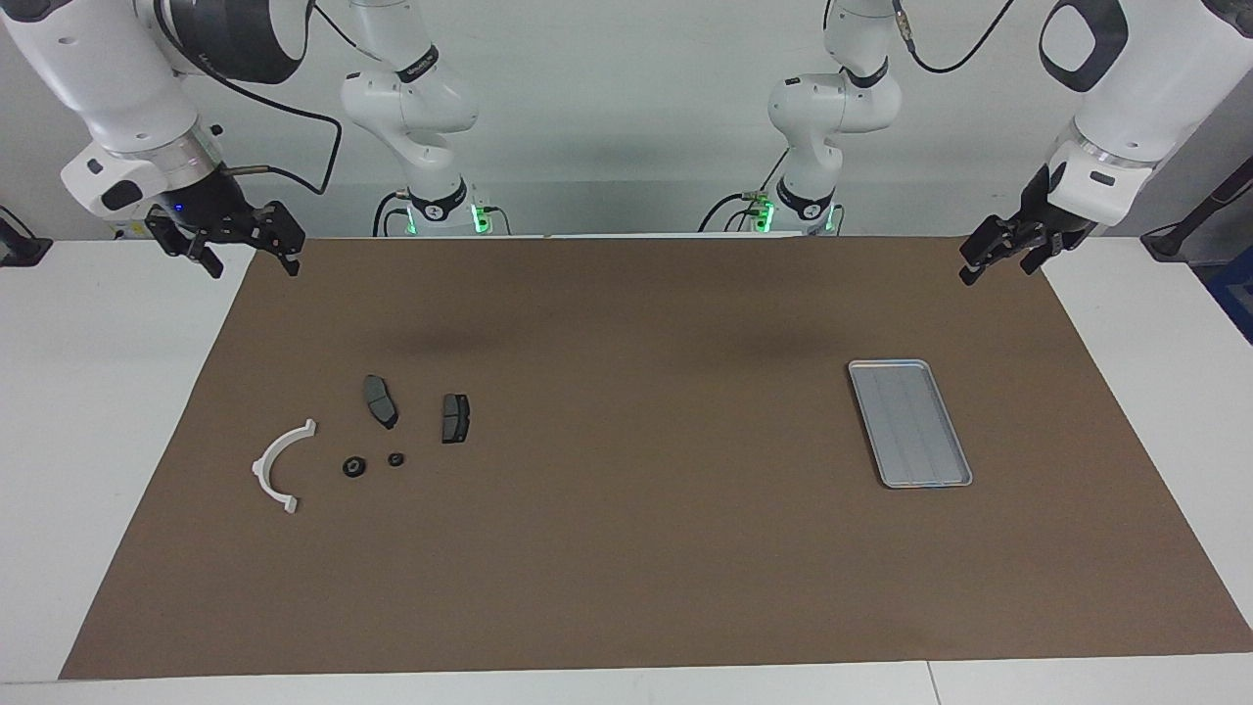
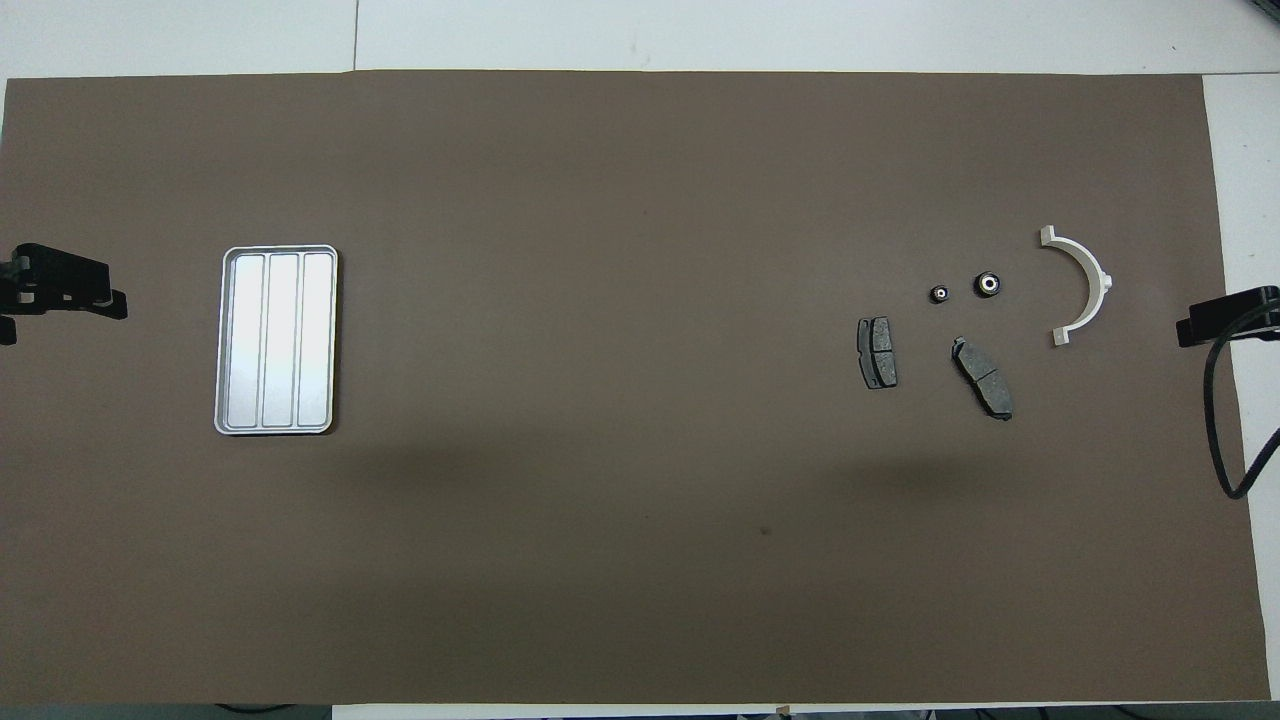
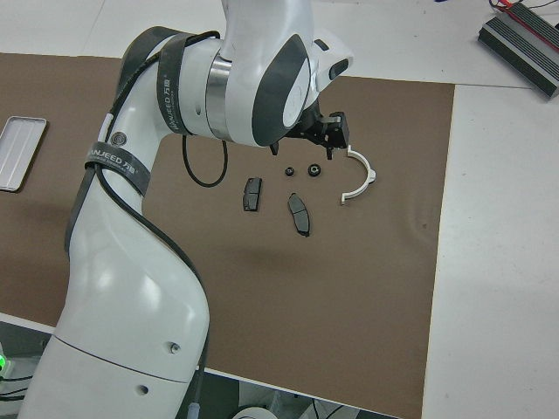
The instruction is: Pick bearing gear from pile to tray
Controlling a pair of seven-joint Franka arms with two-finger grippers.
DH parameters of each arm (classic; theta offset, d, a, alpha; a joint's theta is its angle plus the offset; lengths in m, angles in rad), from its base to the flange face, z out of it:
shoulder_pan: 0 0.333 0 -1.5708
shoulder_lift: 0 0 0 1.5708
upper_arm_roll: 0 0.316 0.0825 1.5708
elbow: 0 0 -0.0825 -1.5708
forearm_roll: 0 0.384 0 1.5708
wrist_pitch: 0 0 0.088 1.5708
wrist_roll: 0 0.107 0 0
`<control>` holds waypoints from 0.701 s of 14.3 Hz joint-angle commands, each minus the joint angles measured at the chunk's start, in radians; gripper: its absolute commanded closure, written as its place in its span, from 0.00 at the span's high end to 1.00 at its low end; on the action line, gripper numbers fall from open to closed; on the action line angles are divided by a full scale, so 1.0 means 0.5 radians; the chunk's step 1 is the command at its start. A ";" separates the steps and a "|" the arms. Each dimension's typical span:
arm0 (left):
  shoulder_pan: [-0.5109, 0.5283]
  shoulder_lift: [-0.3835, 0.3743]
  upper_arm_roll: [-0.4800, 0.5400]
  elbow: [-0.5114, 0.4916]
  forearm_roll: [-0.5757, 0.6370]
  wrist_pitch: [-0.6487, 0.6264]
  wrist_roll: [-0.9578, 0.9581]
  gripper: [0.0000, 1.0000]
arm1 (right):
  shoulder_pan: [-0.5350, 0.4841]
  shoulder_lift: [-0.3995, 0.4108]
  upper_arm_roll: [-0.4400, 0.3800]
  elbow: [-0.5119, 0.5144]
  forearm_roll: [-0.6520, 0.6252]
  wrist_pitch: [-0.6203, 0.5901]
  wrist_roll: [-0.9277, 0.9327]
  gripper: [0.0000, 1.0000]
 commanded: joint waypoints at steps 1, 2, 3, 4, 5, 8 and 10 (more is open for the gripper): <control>-0.018 -0.068 0.007 -0.077 0.040 0.020 0.005 1.00 | -0.051 -0.044 0.014 -0.030 -0.009 -0.036 -0.035 1.00; -0.021 -0.068 0.007 -0.077 0.040 0.011 0.005 1.00 | -0.054 -0.044 0.017 -0.033 -0.009 -0.027 -0.038 1.00; -0.024 -0.068 0.004 -0.077 0.040 0.017 0.011 1.00 | -0.054 -0.044 0.017 -0.039 -0.006 -0.014 -0.026 1.00; -0.045 -0.068 0.004 -0.077 0.040 0.029 0.008 1.00 | -0.054 -0.044 0.017 -0.036 0.009 -0.005 -0.026 1.00; -0.058 -0.068 0.004 -0.077 0.040 0.026 0.005 1.00 | -0.042 -0.041 0.020 -0.033 0.009 0.004 -0.014 1.00; -0.055 -0.071 0.007 -0.074 0.040 0.017 -0.001 1.00 | -0.029 0.008 0.038 -0.036 0.009 0.139 0.023 1.00; -0.046 -0.071 0.007 -0.074 0.040 0.020 -0.002 1.00 | -0.029 0.042 0.041 -0.046 0.009 0.225 0.020 1.00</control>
